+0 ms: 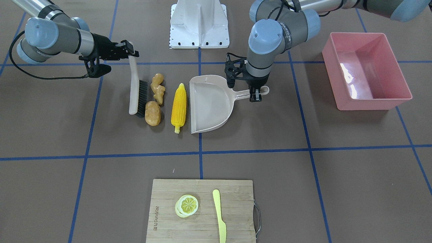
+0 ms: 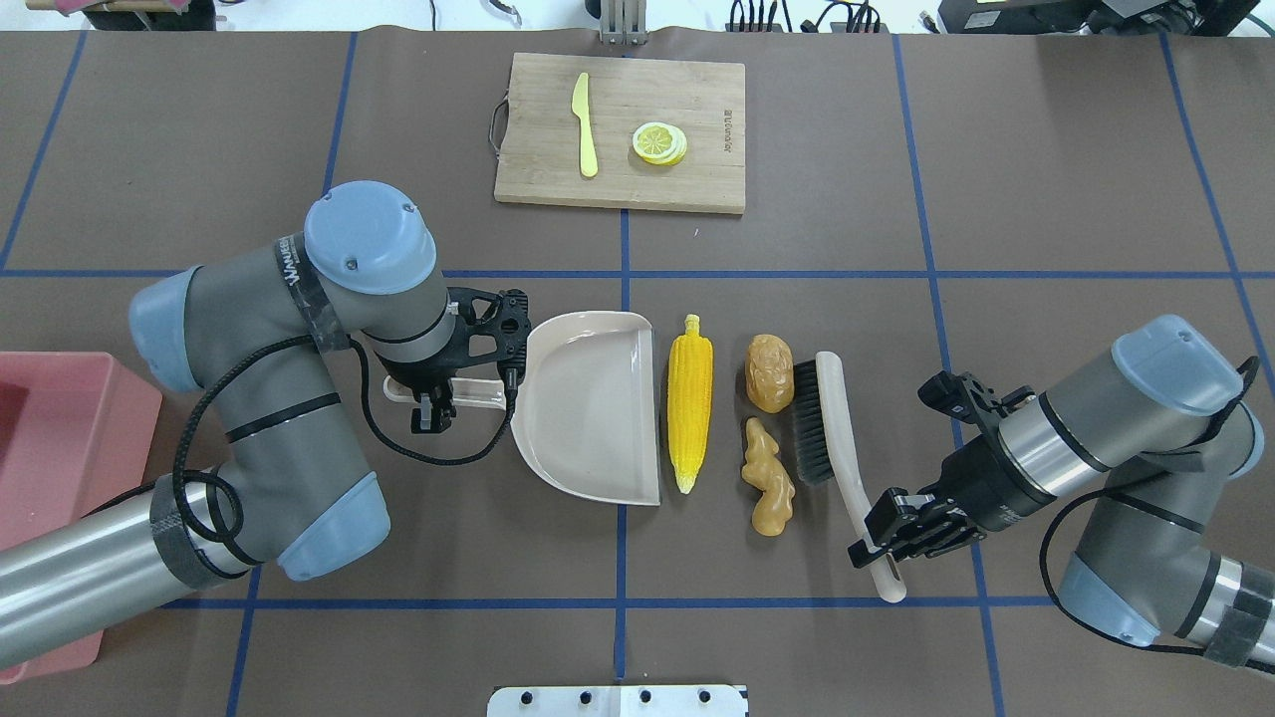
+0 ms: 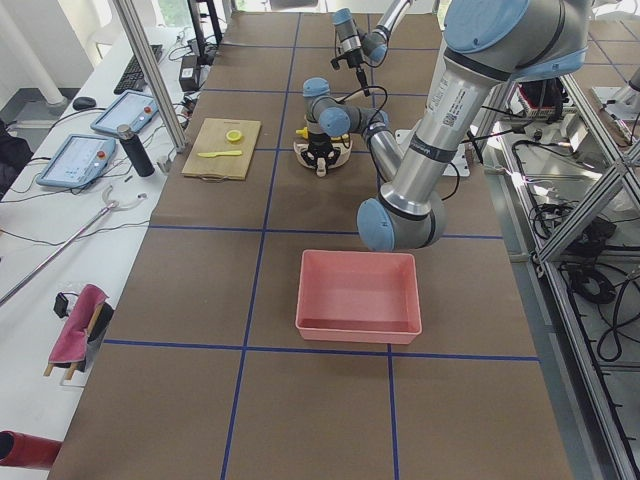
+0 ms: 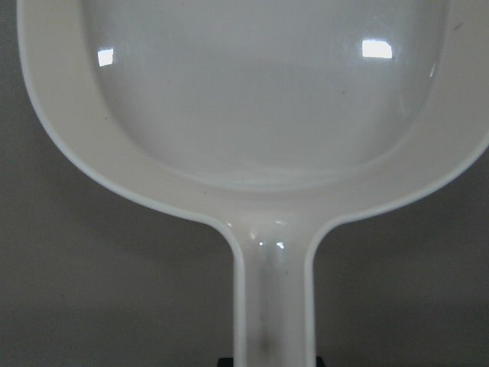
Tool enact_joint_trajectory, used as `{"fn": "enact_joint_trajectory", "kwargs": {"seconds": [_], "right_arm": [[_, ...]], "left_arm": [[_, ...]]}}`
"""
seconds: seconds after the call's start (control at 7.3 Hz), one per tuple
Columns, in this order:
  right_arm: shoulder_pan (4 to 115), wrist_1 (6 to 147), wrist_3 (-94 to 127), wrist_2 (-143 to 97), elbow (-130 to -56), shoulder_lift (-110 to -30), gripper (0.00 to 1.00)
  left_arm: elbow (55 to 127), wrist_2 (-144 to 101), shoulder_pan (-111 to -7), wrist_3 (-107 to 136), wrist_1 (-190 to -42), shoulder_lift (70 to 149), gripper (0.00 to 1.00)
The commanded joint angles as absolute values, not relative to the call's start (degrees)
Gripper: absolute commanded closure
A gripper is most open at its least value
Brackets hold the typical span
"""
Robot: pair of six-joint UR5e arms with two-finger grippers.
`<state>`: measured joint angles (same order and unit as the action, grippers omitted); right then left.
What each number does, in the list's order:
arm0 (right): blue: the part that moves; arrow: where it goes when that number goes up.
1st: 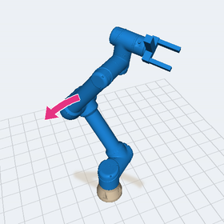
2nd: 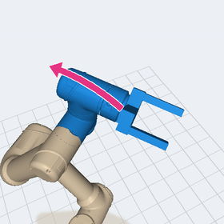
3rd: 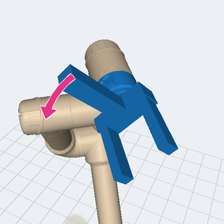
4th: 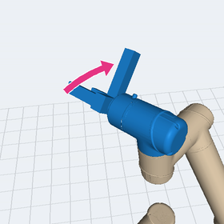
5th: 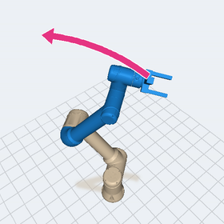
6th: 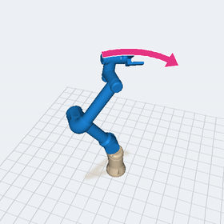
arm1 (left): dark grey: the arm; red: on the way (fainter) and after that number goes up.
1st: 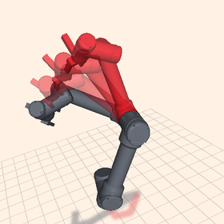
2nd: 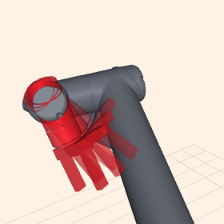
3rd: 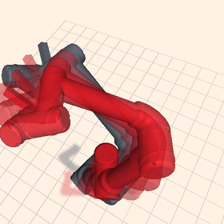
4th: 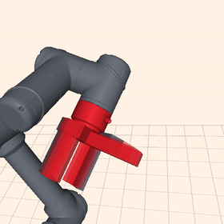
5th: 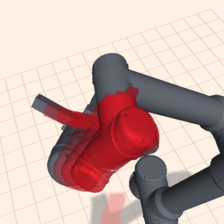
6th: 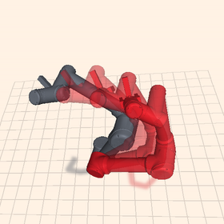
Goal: Sweep and dump trash into bin
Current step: 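Sweep the corn and potato into the dustpan with the right-held brush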
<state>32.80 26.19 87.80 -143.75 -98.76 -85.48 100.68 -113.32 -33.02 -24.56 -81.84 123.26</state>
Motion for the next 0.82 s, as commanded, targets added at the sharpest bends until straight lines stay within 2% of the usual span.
{"fn": "enact_joint_trajectory", "kwargs": {"seconds": [0.0, 0.68], "right_arm": [[31.6, 26.3, 88.0, -142.7, -95.9, -81.8, 1.0], [27.5, 35.0, 91.7, -137.3, -93.3, -69.8, 1.0]], "left_arm": [[100.6, -113.3, -32.5, -24.6, -81.8, 123.2, 1.0], [100.6, -113.3, -32.5, -24.6, -81.8, 123.1, 1.0]]}}
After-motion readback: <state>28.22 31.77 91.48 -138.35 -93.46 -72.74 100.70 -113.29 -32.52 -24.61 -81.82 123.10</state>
